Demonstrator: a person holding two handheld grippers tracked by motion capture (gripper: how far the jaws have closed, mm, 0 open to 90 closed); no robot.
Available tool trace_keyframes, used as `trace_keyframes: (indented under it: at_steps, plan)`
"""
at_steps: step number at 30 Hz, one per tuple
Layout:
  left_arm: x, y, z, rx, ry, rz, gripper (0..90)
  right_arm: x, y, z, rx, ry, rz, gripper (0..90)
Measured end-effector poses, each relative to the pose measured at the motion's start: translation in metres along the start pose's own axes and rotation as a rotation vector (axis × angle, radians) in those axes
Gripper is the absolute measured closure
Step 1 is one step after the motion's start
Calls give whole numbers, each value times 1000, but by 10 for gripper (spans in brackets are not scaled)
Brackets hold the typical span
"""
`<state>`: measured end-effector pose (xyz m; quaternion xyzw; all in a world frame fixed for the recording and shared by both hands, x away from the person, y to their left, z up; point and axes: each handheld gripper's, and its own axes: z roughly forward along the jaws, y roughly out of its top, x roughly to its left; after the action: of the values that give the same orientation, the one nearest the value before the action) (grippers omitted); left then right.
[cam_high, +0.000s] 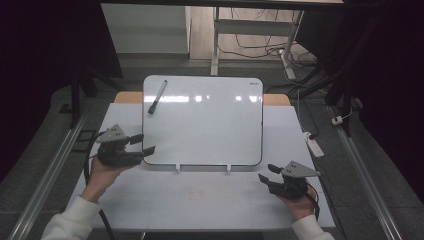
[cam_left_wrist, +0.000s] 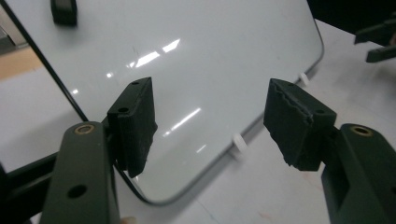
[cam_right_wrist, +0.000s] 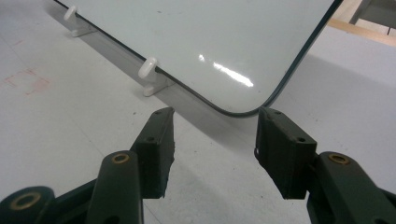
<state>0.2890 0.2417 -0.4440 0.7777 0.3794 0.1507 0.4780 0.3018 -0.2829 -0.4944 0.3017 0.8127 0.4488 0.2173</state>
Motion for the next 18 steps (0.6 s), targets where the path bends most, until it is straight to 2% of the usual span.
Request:
trace_keyframes:
  at_steps: [6,10,13,18]
  plan:
    - [-11,-35,-6,20,-32,-37,331,-1,0,0,-3,6,-6,469]
    - [-15,-51,-7,28,-31,-51,330,-1,1,0,-3,2,-6,470]
    - [-16,-57,-6,35,-29,-58,329,-1,1,1,-2,1,-6,470]
    - [-17,-55,-6,39,-22,-46,327,0,3,-1,-14,-3,-10,470]
